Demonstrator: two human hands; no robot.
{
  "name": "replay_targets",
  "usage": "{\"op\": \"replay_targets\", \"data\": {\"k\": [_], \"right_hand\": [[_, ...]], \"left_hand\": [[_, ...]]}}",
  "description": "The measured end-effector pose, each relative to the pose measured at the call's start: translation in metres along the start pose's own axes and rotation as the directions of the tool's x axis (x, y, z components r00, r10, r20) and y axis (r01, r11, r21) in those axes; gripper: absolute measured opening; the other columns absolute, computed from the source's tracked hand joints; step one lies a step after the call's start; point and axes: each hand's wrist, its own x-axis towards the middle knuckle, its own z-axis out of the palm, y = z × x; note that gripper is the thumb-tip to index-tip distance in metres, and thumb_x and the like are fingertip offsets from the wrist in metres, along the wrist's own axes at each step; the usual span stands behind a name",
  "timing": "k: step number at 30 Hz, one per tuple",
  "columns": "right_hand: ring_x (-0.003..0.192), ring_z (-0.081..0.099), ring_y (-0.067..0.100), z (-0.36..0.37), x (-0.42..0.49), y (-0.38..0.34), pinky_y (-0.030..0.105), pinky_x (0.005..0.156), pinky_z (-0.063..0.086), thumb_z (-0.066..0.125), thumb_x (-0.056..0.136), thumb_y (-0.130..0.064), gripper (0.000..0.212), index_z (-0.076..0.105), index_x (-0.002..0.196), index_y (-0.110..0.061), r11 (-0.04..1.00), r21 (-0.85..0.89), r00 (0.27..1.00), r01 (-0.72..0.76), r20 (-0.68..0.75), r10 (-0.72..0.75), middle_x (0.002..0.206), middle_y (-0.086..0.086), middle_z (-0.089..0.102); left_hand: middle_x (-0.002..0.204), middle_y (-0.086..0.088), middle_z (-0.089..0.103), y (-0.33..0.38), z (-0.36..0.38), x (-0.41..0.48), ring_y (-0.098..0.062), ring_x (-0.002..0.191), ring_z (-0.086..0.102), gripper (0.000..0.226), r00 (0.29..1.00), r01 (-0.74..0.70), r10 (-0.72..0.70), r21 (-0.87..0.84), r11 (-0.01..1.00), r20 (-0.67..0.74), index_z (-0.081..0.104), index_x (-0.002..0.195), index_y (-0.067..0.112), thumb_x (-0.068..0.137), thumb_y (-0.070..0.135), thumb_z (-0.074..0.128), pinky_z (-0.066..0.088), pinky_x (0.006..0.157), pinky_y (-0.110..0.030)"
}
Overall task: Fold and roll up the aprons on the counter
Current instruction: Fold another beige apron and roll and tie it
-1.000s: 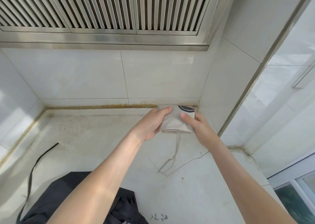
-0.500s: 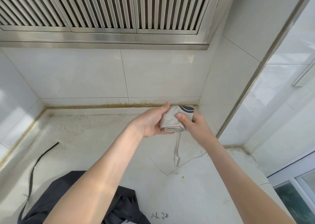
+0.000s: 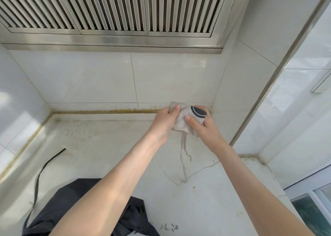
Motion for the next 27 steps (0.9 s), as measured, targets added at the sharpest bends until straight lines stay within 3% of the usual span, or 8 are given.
{"op": "replay_targets", "data": {"k": [2,5,8,10,14,19,24,27], "right_hand": [[0.11,0.059,0.004,-0.002,0.0,0.001,0.026,0.095,0.047,0.066,0.086,-0.04,0.045,0.055,0.122,-0.014,0.997,0.054,0.998,-0.053,0.034,0.051,0.117,-0.002,0.061],[0.108,0.063,0.014,-0.004,-0.003,-0.003,0.029,0.094,0.048,0.061,0.089,-0.037,0.031,0.065,0.111,-0.016,0.985,0.14,0.992,-0.104,0.087,0.092,0.114,0.005,0.068],[0.1,0.065,0.013,-0.004,-0.004,-0.007,0.029,0.091,0.049,0.057,0.094,-0.023,0.016,0.069,0.102,-0.016,0.976,0.181,0.991,-0.117,0.091,0.101,0.102,0.0,0.071],[0.098,0.066,0.013,-0.004,-0.003,-0.009,0.03,0.09,0.05,0.057,0.093,-0.022,0.016,0.069,0.101,-0.014,0.971,0.196,0.99,-0.136,0.073,0.124,0.101,0.0,0.072],[0.092,0.067,0.011,-0.009,0.002,-0.011,0.025,0.083,0.05,0.059,0.093,-0.027,0.018,0.07,0.099,-0.014,0.968,0.148,0.978,-0.202,0.078,0.192,0.096,-0.002,0.073],[0.096,0.068,0.01,-0.004,0.006,-0.007,0.023,0.082,0.049,0.062,0.091,-0.023,0.012,0.07,0.1,-0.02,0.96,0.102,0.965,-0.26,0.064,0.255,0.098,-0.007,0.074],[0.109,0.061,0.012,0.003,0.005,0.001,0.03,0.095,0.047,0.055,0.096,-0.024,0.021,0.061,0.116,-0.019,0.973,0.147,0.978,-0.177,-0.085,0.191,0.115,-0.002,0.067],[0.122,0.047,0.014,0.013,0.004,0.012,0.04,0.108,0.037,0.049,0.098,-0.029,0.019,0.043,0.116,-0.026,0.986,0.055,0.981,-0.154,-0.114,0.16,0.13,0.006,0.045]], "left_hand": [[0.116,-0.014,0.064,0.0,0.001,0.002,-0.018,0.099,0.062,0.029,0.997,-0.075,0.074,0.033,0.997,0.02,0.066,0.088,0.01,0.094,0.037,0.057,0.049,0.084,-0.026],[0.148,-0.002,0.03,-0.001,-0.004,0.005,-0.016,0.136,0.025,0.034,0.964,-0.216,0.259,0.402,0.89,-0.055,0.071,0.096,0.014,0.092,0.044,0.056,0.026,0.112,-0.036],[0.112,-0.004,0.06,-0.005,-0.009,0.004,-0.014,0.103,0.053,0.041,0.944,-0.326,0.327,0.283,0.902,0.045,0.068,0.093,0.006,0.092,0.044,0.052,0.039,0.091,-0.034],[0.088,-0.005,0.065,-0.007,-0.012,0.0,-0.013,0.083,0.058,0.046,0.955,-0.29,0.273,0.174,0.941,0.114,0.065,0.094,0.005,0.091,0.048,0.05,0.043,0.08,-0.034],[0.109,0.006,0.071,-0.01,-0.016,0.002,-0.01,0.104,0.065,0.034,0.946,-0.145,0.122,0.058,0.988,0.3,0.066,0.11,0.026,0.084,0.046,0.06,0.051,0.091,-0.03],[0.101,-0.001,0.07,-0.017,-0.009,0.005,-0.015,0.093,0.065,0.008,0.975,0.02,-0.011,-0.038,0.999,0.22,0.062,0.099,0.02,0.093,0.018,0.059,0.05,0.09,-0.035],[0.088,0.0,0.069,-0.021,-0.005,0.009,-0.013,0.076,0.066,0.011,0.97,0.136,-0.076,-0.254,0.958,0.233,0.062,0.101,0.018,0.096,0.014,0.053,0.054,0.079,-0.033],[0.083,0.0,0.069,-0.019,0.0,0.008,-0.01,0.07,0.067,0.02,0.955,0.194,-0.087,-0.373,0.907,0.285,0.064,0.096,0.017,0.099,0.024,0.045,0.053,0.073,-0.027]]}}
